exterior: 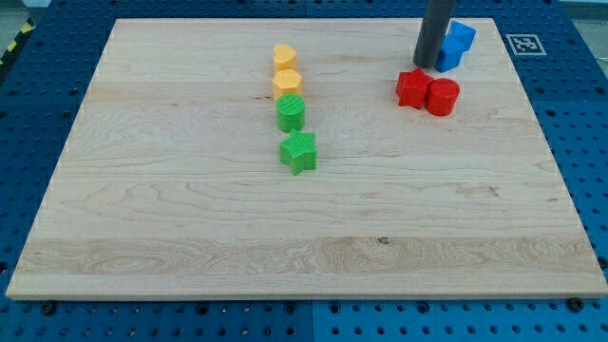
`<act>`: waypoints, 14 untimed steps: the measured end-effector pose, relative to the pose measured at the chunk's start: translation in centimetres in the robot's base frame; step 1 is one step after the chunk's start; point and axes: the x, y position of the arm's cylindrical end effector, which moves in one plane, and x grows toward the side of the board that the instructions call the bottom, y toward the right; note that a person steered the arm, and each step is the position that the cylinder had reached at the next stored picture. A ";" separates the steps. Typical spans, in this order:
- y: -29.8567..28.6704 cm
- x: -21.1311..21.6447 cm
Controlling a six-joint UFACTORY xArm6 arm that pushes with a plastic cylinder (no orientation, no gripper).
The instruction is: Slide the red star closer to the blue cube
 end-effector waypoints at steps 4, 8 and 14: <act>-2.7 0.0; -6.1 12.1; -3.7 8.6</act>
